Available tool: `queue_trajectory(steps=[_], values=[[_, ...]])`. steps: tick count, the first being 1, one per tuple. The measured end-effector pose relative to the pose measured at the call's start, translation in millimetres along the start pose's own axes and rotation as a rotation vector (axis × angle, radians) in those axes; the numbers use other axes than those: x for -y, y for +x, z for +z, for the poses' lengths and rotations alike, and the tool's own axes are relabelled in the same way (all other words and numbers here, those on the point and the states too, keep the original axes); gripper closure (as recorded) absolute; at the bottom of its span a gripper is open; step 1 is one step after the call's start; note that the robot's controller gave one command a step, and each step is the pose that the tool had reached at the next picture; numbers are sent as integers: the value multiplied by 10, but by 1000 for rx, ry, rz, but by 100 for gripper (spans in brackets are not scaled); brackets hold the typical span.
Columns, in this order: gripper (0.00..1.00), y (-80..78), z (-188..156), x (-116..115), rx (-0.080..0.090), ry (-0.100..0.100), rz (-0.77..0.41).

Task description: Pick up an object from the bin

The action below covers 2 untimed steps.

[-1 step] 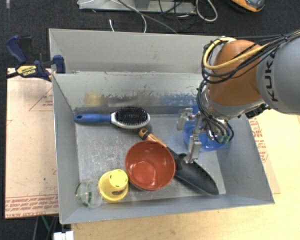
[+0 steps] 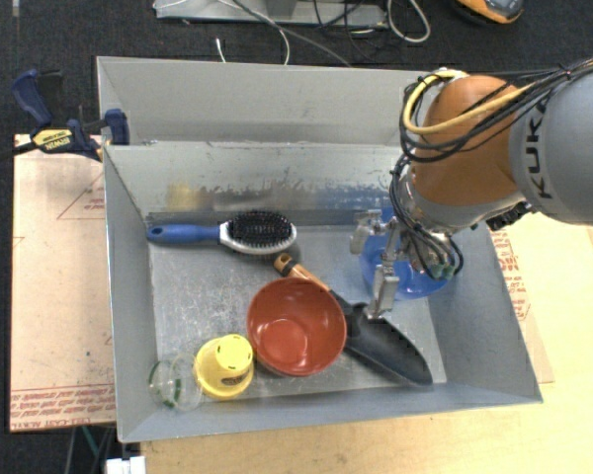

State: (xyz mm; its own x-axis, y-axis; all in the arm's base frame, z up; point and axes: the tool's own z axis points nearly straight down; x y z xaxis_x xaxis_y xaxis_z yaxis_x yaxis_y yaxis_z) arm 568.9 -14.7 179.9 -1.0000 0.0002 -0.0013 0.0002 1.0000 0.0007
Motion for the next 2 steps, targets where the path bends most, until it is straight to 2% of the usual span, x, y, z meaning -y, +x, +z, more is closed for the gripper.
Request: queue_trajectory(steps=[1, 2], values=[[0, 733, 929, 387, 5, -2, 254], [0, 648, 1099, 782, 10, -2, 132]])
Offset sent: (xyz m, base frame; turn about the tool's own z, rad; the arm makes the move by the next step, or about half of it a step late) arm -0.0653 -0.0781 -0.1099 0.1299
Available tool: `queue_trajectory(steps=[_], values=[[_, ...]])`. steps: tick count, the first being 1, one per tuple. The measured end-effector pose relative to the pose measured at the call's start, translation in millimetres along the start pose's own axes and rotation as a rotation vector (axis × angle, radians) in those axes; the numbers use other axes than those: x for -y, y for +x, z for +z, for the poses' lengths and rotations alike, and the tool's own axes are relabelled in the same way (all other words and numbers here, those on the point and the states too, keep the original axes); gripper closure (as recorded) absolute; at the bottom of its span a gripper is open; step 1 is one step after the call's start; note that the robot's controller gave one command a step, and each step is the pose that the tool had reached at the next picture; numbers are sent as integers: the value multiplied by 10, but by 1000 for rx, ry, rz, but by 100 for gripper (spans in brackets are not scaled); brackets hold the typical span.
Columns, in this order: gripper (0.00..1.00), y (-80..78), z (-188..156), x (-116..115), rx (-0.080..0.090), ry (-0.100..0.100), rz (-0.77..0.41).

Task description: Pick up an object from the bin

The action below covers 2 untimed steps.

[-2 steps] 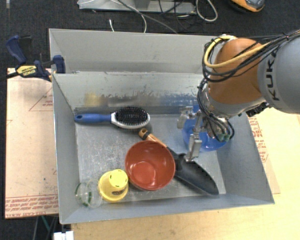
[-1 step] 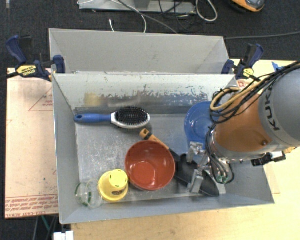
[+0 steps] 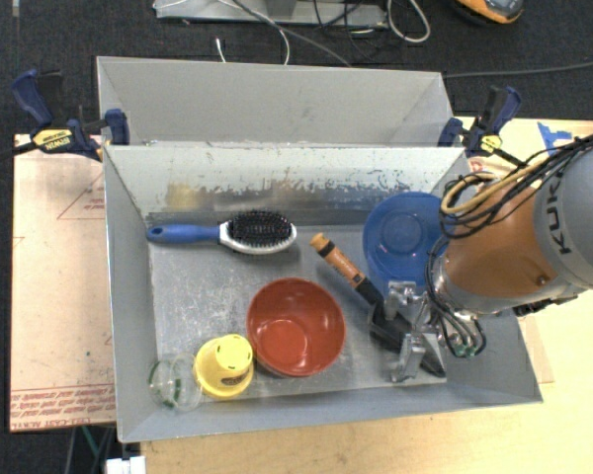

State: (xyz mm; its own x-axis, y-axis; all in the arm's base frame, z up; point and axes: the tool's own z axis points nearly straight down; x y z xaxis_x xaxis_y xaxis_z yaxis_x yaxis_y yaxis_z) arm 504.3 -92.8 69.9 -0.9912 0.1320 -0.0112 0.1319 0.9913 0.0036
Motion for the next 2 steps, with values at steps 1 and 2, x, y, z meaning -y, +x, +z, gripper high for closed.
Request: queue_trajectory(steps=[1, 2], values=[[0, 202, -42, -284, -5, -2, 152], [0, -2, -4, -13, 2, -1, 7]])
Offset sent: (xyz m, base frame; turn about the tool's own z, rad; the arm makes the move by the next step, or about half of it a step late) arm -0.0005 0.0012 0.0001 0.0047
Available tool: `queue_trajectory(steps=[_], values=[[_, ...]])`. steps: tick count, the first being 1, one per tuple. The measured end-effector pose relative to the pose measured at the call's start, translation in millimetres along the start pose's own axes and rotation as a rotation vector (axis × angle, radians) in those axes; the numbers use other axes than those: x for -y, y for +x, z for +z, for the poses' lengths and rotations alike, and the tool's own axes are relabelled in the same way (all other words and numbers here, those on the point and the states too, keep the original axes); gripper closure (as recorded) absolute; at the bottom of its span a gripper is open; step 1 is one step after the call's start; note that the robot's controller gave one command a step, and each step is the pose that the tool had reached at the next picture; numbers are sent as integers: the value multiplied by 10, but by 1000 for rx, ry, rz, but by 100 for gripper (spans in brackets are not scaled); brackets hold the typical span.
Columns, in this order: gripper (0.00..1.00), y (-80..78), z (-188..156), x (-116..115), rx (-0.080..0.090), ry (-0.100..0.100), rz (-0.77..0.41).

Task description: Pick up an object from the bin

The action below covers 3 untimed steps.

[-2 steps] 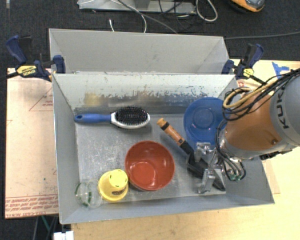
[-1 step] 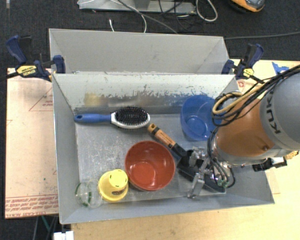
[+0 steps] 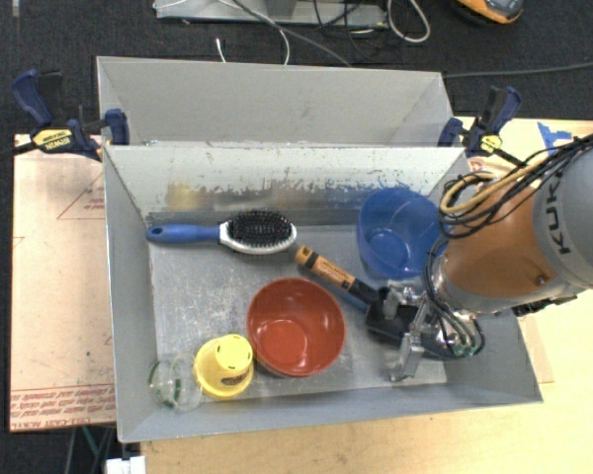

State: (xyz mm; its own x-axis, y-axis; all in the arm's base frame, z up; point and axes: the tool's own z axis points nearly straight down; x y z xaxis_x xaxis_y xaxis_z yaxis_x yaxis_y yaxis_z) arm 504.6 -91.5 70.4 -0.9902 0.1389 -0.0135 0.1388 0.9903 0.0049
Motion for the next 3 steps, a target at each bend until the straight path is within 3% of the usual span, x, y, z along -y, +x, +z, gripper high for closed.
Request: queue_trajectory(steps=[1, 2, 3], values=[[100, 166, -27, -239, -7, -1, 128], [100, 165, -28, -241, -7, -2, 127], [100, 194, -294, -245, -19, -2, 126]])
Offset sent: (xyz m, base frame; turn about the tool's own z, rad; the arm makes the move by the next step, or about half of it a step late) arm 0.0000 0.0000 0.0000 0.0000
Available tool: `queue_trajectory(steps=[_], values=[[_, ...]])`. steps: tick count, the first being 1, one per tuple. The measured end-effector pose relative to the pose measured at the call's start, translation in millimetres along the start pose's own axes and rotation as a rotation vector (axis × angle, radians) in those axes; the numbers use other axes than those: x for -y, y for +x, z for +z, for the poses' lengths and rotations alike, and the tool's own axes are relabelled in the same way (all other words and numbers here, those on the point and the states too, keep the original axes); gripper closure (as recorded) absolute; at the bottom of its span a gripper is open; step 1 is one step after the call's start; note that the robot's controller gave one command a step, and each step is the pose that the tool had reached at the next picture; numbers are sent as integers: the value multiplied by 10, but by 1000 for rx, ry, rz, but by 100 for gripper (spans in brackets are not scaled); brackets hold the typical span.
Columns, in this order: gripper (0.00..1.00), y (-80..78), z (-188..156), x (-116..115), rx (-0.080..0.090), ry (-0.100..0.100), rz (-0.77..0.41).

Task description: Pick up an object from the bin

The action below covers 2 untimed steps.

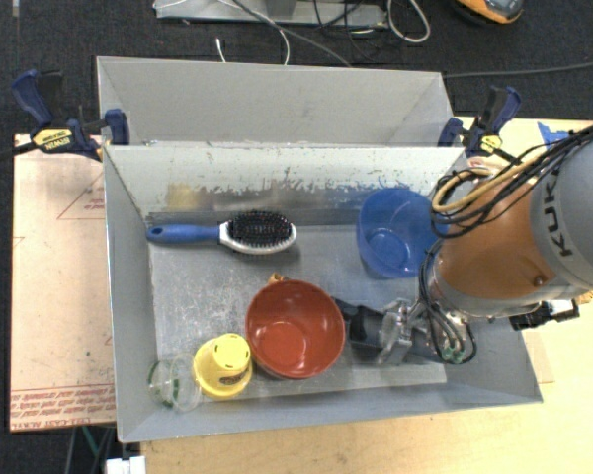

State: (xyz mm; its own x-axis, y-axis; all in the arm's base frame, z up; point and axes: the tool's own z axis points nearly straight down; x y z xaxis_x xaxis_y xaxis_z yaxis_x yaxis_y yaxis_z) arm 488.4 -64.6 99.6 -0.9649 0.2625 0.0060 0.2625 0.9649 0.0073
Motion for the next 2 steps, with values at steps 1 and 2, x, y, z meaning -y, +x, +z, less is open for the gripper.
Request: queue_trajectory(steps=[1, 2], values=[[100, -23, -357, -5, 9, -1, 0], [100, -19, -595, -9, 7, -1, -1]])
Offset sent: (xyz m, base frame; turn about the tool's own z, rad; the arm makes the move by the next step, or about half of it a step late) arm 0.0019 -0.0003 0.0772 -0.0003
